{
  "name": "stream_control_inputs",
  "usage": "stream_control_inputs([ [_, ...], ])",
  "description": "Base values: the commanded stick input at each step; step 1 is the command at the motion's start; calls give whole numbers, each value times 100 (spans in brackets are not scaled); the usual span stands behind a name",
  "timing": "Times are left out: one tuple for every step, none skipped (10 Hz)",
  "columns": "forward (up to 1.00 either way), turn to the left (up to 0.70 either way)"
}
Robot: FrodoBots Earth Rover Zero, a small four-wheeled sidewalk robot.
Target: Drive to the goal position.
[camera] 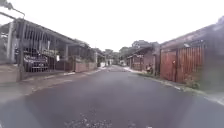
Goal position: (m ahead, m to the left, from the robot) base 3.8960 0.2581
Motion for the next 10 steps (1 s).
stream_control_inputs([
  [50, -16],
  [50, 0],
  [50, 0],
  [50, 0],
  [50, 0],
  [50, 0],
  [50, 0],
  [50, 0],
  [50, 0],
  [50, 0],
])
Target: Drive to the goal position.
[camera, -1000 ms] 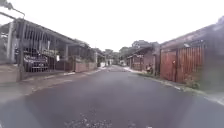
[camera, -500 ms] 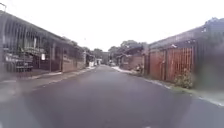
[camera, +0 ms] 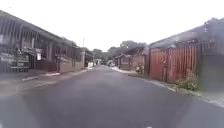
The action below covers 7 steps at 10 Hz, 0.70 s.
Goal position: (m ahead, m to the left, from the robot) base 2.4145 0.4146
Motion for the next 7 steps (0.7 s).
stream_control_inputs([
  [50, 0],
  [50, 0],
  [50, 0],
  [50, 0],
  [50, 0],
  [50, 0],
  [50, 0],
])
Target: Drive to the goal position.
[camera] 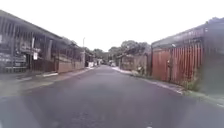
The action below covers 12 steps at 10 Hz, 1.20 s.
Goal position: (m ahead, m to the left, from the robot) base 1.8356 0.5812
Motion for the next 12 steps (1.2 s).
stream_control_inputs([
  [50, 0],
  [50, 0],
  [50, 0],
  [50, 0],
  [50, 0],
  [50, 0],
  [50, 0],
  [50, 0],
  [50, 0],
  [50, 0],
  [50, 0],
  [50, 0],
])
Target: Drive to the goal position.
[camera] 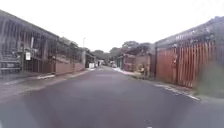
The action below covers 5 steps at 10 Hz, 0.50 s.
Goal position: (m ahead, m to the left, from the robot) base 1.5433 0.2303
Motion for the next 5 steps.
stream_control_inputs([
  [50, 0],
  [50, 0],
  [50, 0],
  [50, 0],
  [50, 0],
])
